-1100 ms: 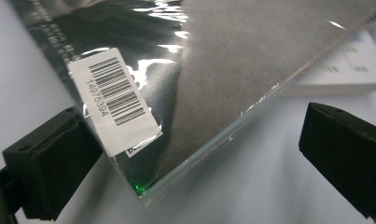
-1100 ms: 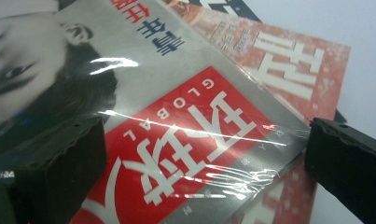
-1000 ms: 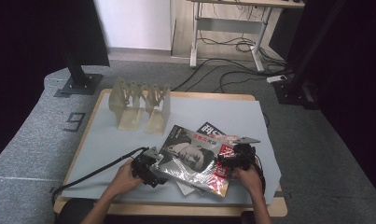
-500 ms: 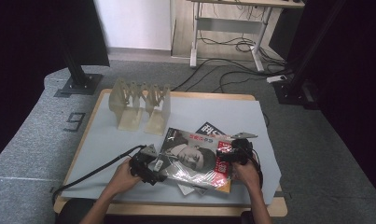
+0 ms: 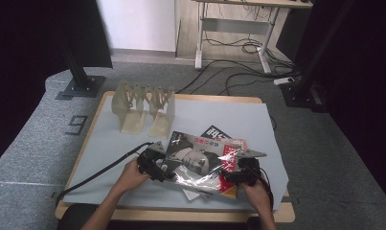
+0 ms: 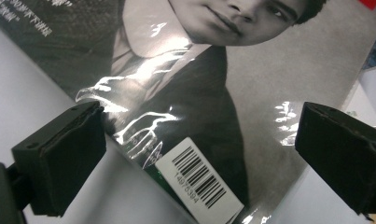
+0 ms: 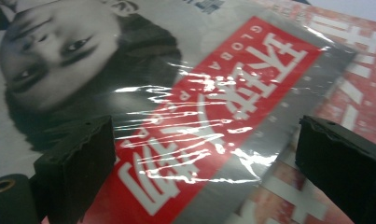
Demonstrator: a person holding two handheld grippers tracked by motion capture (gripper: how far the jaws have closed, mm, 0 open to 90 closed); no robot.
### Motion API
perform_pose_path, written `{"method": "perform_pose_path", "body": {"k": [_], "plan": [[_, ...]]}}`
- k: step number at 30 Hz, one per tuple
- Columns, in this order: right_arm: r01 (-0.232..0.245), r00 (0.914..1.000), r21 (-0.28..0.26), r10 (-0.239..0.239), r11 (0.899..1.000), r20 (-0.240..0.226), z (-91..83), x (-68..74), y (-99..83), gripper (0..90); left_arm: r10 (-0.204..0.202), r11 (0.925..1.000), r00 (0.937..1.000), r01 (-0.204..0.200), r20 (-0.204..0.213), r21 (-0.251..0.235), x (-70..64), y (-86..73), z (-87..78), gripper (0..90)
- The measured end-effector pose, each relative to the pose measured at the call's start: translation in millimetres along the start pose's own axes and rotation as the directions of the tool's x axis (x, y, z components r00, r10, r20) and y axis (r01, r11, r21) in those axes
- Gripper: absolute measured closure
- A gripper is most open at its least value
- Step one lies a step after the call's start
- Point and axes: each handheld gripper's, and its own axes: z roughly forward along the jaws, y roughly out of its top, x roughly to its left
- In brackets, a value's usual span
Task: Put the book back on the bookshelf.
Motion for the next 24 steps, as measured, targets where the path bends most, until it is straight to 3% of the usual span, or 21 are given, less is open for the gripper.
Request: {"method": "perform_pose_path", "body": {"k": [2, 4, 6, 7, 9, 10, 14, 24], "plan": [[0.003, 1.0000, 0.004, -0.003, 1.000, 0.003, 1.5, 2.3, 1.3, 3.1, 0.000, 0.9998, 0.9997, 0.001, 0.025, -0.018, -1.5, 1.5, -1.4, 2.0], [0.001, 1.0000, 0.006, -0.001, 1.000, 0.004, 3.0, 2.4, 2.7, 2.4, -0.005, 0.9991, 0.9959, 0.009, 0.090, -0.042, -3.2, 2.7, -2.3, 4.5], [-0.003, 1.0000, 0.004, 0.003, 1.000, -0.004, 4.0, 0.9, 4.3, 2.5, -0.009, 0.9993, 0.9963, 0.012, 0.086, -0.036, -4.7, 3.7, -1.9, 5.1], [-0.003, 1.0000, 0.002, 0.003, 1.000, -0.006, 4.7, 0.2, 5.0, 2.6, 0.005, 0.9998, 1.0000, -0.005, -0.002, -0.019, -6.2, 5.0, -3.1, 4.8], [-0.001, 1.0000, 0.003, 0.001, 1.000, -0.007, 5.2, -0.4, 5.7, 2.7, -0.003, 0.9999, 0.9997, 0.002, -0.025, -0.013, -4.2, 5.1, -3.9, 4.7], [0.001, 1.0000, 0.005, -0.001, 1.000, -0.002, 6.6, -0.6, 7.0, 2.7, -0.029, 0.9996, 0.9989, 0.029, -0.036, -0.001, 3.0, 3.5, -4.7, 4.7], [0.010, 0.9999, 0.005, -0.010, 1.000, 0.006, 8.8, -1.5, 8.8, 2.3, -0.042, 0.9984, 0.9986, 0.043, -0.032, 0.036, 10.6, 0.4, 2.0, 3.8], [0.015, 0.9999, 0.014, -0.016, 1.000, 0.003, 9.7, -2.8, 10.5, 2.3, -0.089, 0.9953, 0.9961, 0.089, 0.000, 0.039, 14.0, 0.2, 6.8, 0.0]]}}
